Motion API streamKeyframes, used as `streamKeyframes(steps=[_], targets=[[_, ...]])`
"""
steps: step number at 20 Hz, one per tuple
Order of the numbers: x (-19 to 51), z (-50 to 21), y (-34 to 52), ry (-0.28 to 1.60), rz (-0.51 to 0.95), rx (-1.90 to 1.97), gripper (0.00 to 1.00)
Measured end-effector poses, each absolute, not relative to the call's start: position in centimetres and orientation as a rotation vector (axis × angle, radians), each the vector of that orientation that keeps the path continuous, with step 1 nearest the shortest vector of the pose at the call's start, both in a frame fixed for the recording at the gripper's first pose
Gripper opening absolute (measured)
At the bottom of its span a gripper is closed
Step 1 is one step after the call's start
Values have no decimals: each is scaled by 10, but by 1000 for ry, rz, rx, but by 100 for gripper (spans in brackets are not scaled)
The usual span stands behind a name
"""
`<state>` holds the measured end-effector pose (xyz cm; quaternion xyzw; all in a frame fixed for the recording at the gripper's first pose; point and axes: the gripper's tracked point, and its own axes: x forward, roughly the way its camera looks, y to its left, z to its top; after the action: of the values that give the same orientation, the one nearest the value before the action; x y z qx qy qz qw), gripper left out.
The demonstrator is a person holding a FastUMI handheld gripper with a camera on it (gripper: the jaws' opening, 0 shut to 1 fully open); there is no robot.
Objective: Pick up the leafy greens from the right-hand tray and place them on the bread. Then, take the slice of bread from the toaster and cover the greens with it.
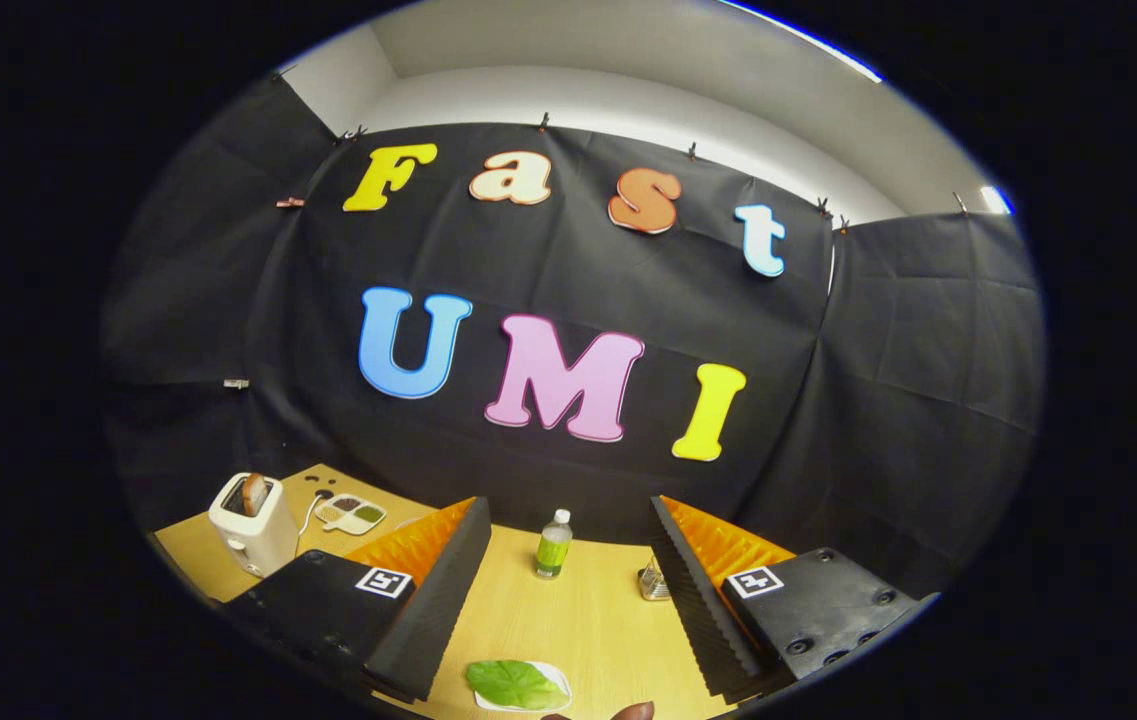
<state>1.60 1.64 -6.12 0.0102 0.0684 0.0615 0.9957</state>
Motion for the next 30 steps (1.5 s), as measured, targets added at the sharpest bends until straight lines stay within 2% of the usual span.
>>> streamKeyframes(steps=[8, 18, 27, 30], targets=[[10, -200, 36, 426, 309, 103, 98], [-1, -349, 55, 706, 577, -116, 98], [-14, -449, 78, 934, 818, -280, 96], [-16, -473, 87, 1004, 862, -298, 90]])
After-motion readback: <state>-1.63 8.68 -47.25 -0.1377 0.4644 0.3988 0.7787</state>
